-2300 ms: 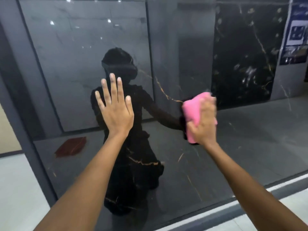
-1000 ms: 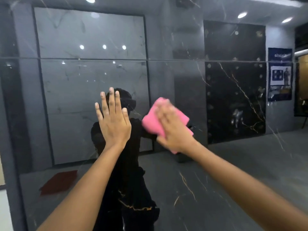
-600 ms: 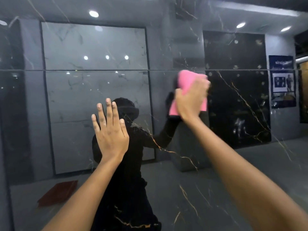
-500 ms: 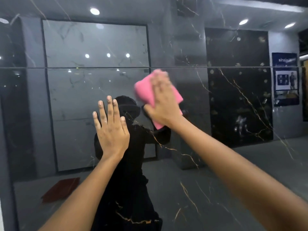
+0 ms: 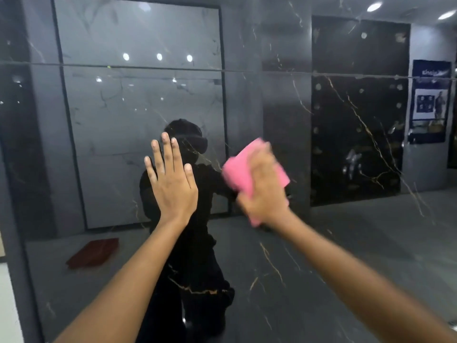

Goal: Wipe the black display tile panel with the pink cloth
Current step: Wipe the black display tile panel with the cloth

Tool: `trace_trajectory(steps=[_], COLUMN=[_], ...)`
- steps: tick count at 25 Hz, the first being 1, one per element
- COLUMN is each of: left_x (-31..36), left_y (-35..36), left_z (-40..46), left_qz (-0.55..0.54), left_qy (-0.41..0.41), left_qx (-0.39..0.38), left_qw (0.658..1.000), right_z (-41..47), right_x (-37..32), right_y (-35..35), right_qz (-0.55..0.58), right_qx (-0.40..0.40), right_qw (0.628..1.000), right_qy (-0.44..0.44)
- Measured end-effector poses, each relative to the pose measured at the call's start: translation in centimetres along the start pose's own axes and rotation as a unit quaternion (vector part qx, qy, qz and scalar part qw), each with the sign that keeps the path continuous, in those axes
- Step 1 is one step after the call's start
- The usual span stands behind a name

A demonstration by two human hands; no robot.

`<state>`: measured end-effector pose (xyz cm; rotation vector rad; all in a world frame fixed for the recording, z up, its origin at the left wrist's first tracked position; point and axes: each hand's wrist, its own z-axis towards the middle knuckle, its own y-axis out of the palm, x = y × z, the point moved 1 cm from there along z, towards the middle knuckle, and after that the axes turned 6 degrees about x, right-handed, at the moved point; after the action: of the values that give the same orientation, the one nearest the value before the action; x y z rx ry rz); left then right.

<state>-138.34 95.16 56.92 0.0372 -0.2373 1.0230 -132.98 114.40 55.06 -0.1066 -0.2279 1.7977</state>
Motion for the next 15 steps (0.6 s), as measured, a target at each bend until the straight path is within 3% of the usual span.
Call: trace_trajectory(steps=[1,2,3,4,6,7,9,10,11,12,13,14,15], left_x=[0.2,0.2,-0.1,-0.7,-2.0,-2.5,-2.5,-2.3,-2.2,-2.2,-2.2,-2.3,-2.6], left_y=[0.2,0.4,0.5,0.5,0.6,0.8,1.2,1.5,1.7,2.0,2.3,2.6,2.6], left_z=[-2.6,-5.8,-9.2,-12.4,-17.7,-19.3,-20.5,-20.6,-20.5,-20.5,-20.6,-20.6,-20.6], left_qz=[-0.004,-0.005,-0.003,0.0,0.008,0.014,0.025,0.029,0.034,0.039,0.041,0.04,0.036], left_qy=[0.004,0.019,0.047,0.077,0.113,0.115,0.103,0.095,0.09,0.091,0.093,0.096,0.101], left_qx=[-0.011,-0.027,-0.047,-0.066,-0.098,-0.11,-0.125,-0.13,-0.13,-0.123,-0.119,-0.115,-0.11], left_qw=[1.0,0.999,0.998,0.995,0.989,0.987,0.986,0.987,0.987,0.987,0.988,0.988,0.988], right_z=[-3.9,-6.8,-8.3,-8.7,-9.2,-9.7,-11.7,-13.0,-14.4,-15.9,-17.7,-19.8,-22.1], right_x=[-1.7,-1.9,-0.9,1.1,6.1,8.6,11.6,11.2,9.5,7.1,4.4,1.8,0.0], right_y=[1.2,1.8,1.8,1.6,0.1,-1.2,-2.9,-2.5,-1.5,-0.1,1.5,2.9,3.8], right_qz=[-0.041,-0.077,-0.093,-0.087,-0.02,0.013,0.04,0.046,0.049,0.042,0.031,0.012,-0.008], right_qx=[-0.089,-0.155,-0.169,-0.135,-0.02,0.056,0.169,0.181,0.165,0.116,0.041,-0.048,-0.13], right_qw=[0.975,0.931,0.917,0.94,0.999,0.989,0.897,0.865,0.866,0.905,0.958,0.993,0.989], right_qy=[-0.198,-0.32,-0.349,-0.302,-0.035,0.136,0.406,0.467,0.469,0.407,0.281,0.104,-0.076])
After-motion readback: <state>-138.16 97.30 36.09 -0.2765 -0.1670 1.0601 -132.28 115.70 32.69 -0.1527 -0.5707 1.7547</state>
